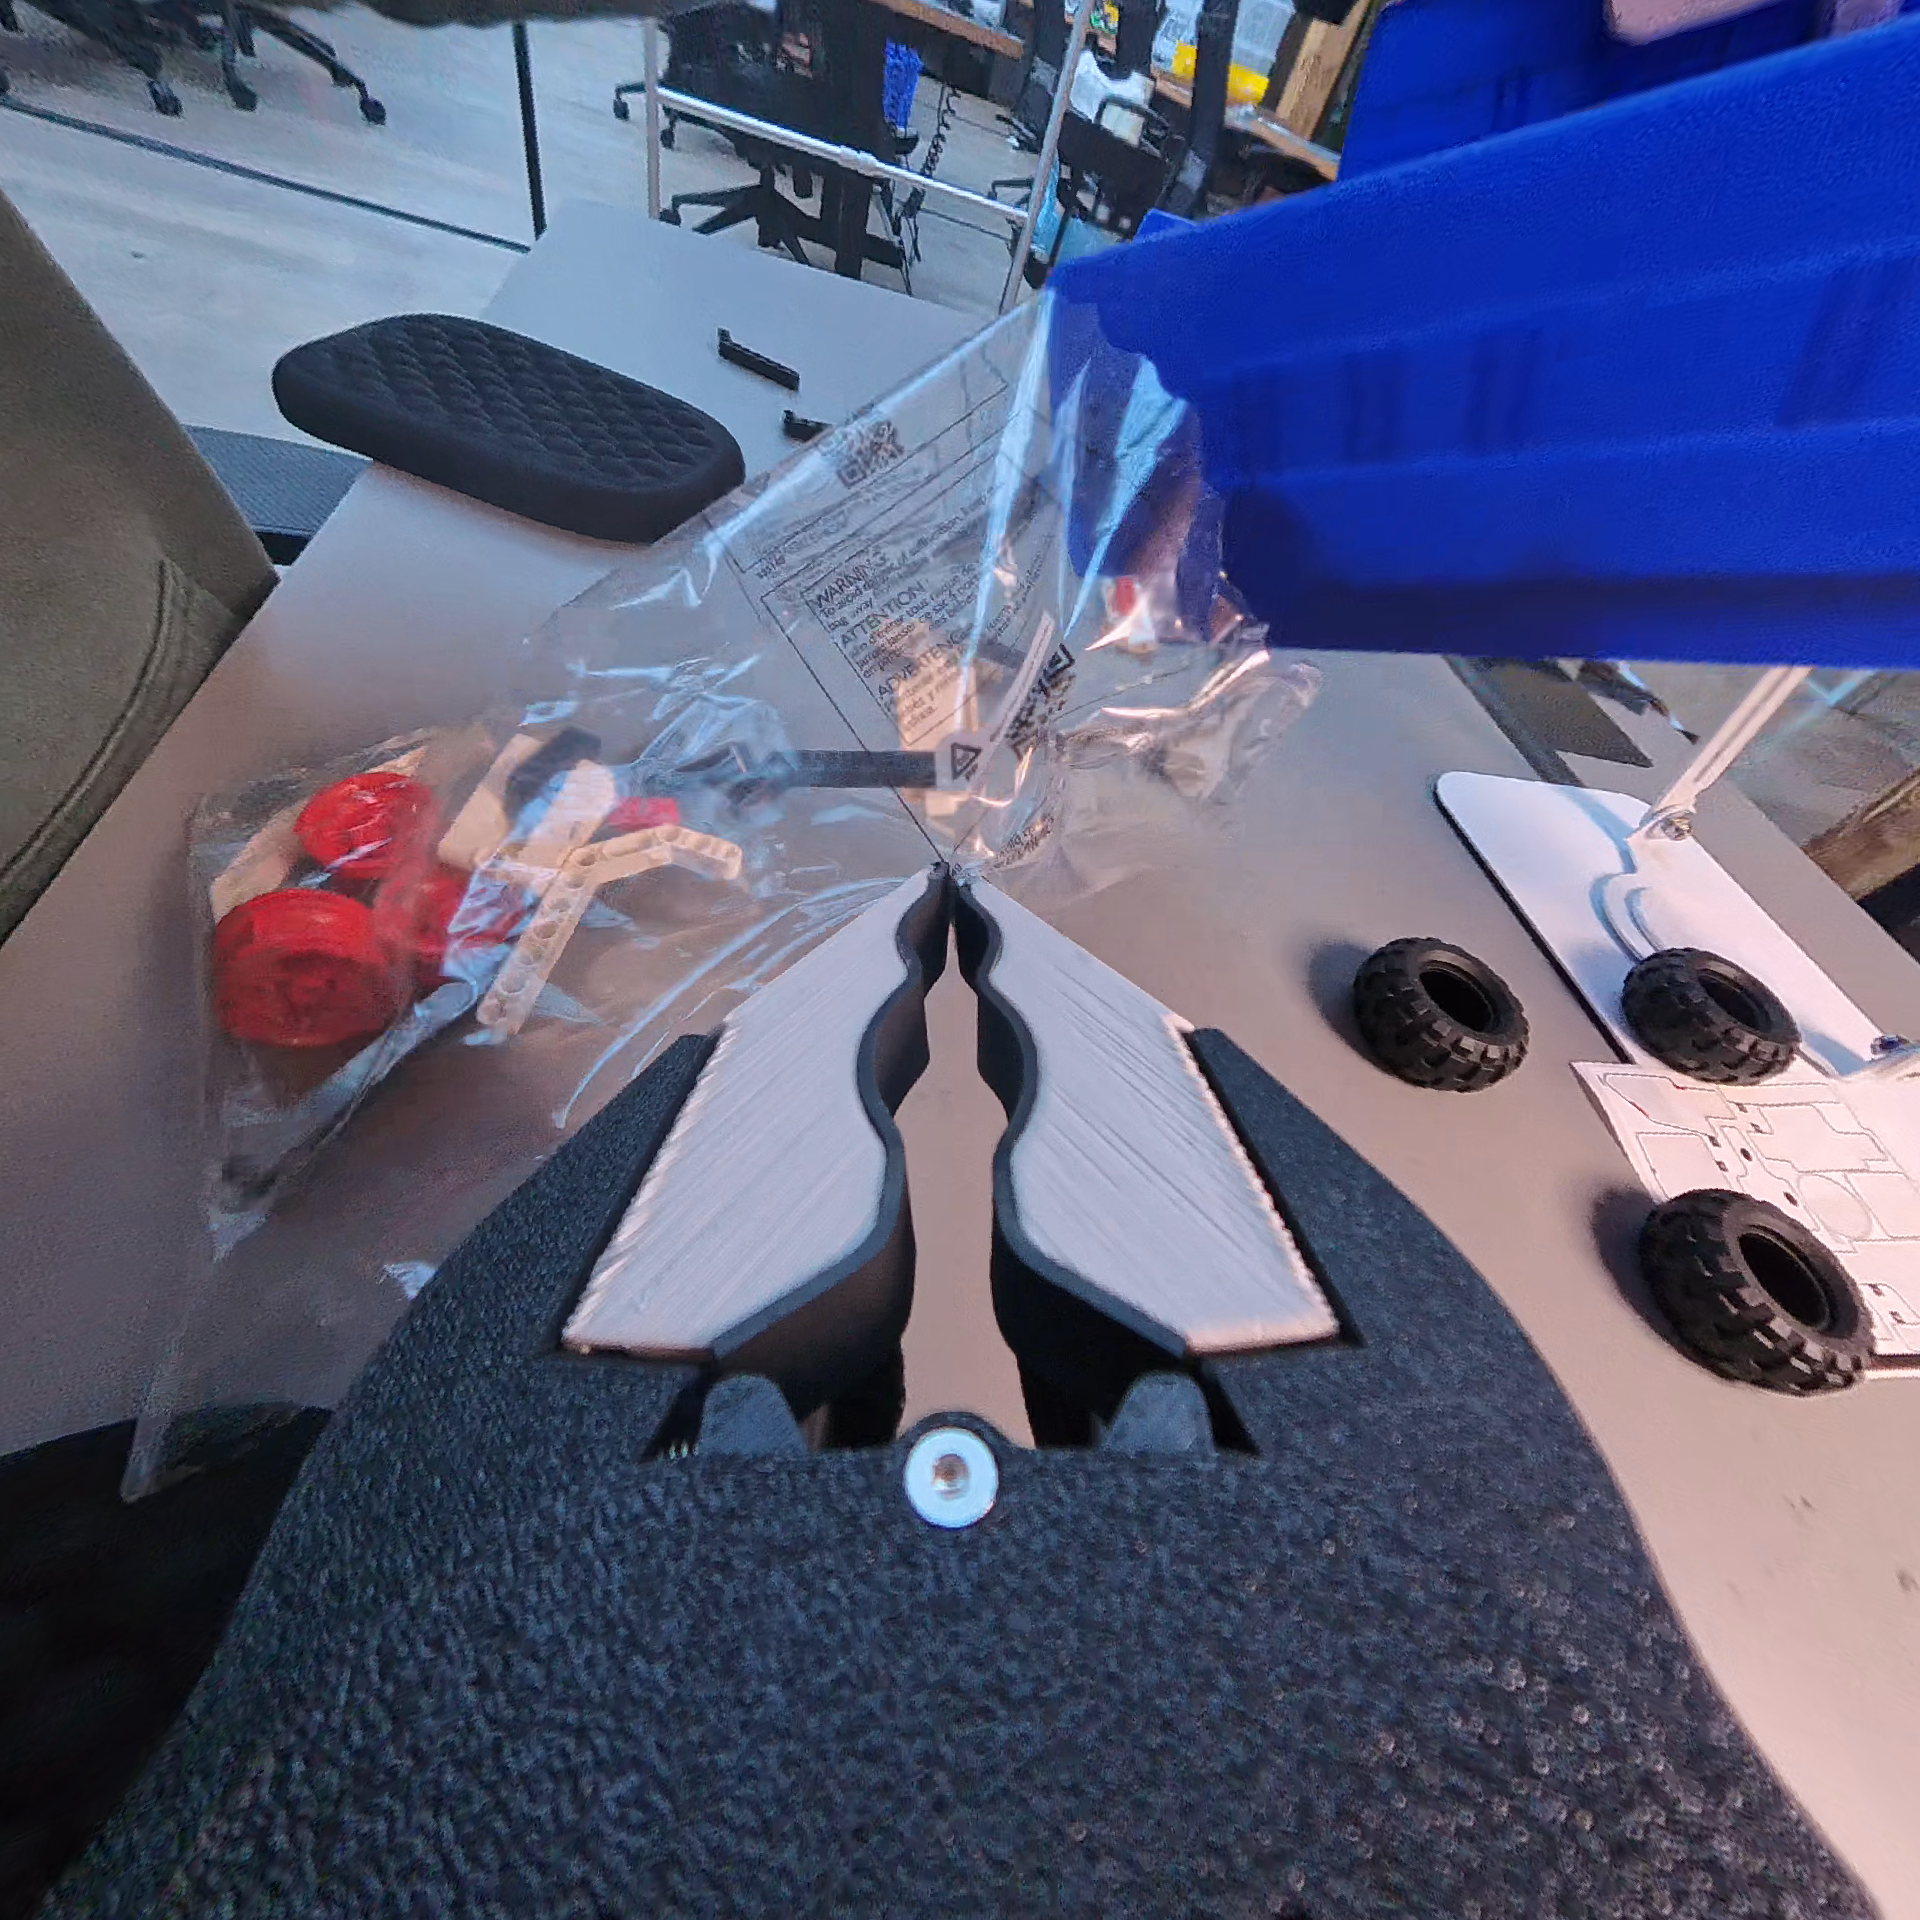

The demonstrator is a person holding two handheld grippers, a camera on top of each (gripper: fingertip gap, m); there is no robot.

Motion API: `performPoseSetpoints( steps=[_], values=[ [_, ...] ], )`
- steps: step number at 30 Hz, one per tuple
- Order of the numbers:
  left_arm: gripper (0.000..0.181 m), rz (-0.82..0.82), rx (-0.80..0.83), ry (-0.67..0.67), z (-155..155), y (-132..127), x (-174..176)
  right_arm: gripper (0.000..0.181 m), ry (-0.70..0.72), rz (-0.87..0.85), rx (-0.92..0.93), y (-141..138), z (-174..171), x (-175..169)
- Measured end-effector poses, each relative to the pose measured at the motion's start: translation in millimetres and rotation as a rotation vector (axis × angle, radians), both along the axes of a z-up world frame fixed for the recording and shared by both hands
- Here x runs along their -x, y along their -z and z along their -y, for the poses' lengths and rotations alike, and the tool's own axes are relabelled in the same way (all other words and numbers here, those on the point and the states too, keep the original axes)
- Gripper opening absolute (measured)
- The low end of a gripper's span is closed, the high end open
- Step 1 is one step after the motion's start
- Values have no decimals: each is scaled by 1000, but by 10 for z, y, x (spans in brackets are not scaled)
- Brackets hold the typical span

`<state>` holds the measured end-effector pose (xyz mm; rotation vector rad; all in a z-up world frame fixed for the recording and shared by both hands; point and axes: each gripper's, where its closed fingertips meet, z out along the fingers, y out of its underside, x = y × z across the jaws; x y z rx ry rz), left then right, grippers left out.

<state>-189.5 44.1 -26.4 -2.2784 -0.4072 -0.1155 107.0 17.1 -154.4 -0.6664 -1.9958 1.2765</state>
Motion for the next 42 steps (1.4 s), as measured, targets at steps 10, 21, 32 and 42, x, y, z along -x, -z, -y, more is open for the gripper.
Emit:
performPoseSetpoints(
  steps=[10,21,32,42],
  values=[
    [5,51,86,-163,779,-35,430,0,11,-24,-8,46,-84,-39],
    [5,190,170,-449,2185,605,1037,0,34,-50,4,32,-196,-75],
    [12,414,52,-728,3160,1246,1347,0,26,-42,8,46,-174,-63],
    [40,533,-343,-792,3147,1043,1553,0,20,-67,13,-7,-158,-94]
  ],
)
